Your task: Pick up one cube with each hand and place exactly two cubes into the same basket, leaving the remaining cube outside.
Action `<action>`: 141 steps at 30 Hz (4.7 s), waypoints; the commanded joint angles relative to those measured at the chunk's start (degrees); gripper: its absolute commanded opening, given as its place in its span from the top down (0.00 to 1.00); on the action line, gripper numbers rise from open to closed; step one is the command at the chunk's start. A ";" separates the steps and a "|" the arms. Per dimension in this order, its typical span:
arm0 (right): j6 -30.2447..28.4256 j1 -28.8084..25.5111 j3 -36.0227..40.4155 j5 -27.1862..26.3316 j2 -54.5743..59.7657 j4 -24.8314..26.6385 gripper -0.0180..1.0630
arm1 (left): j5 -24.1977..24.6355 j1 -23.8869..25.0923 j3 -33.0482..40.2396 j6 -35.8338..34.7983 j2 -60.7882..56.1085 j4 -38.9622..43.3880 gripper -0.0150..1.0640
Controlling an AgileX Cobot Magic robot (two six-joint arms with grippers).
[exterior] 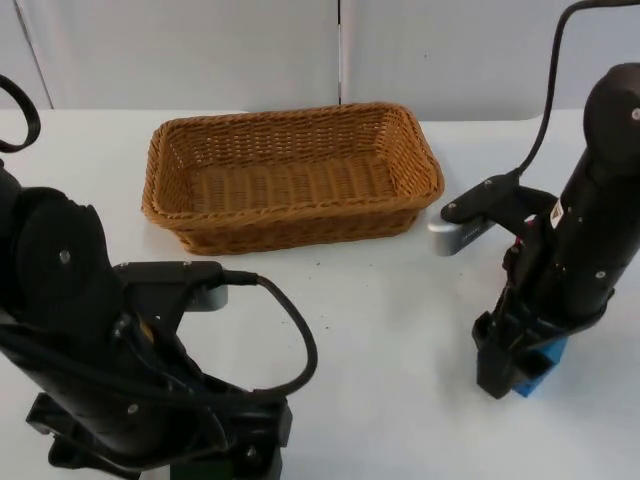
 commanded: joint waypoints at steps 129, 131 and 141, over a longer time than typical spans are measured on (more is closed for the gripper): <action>4.03 0.07 -34.65 1.58 6.75 -0.20 0.98 | 5.32 16.63 -37.41 10.32 4.20 9.25 0.98; 4.03 0.07 -37.88 1.69 9.30 -0.20 0.98 | 5.32 17.70 -39.00 10.32 6.02 9.06 0.98; 4.03 0.07 -50.96 2.07 18.13 -0.20 0.98 | 4.77 18.03 -45.31 13.65 12.87 9.18 0.98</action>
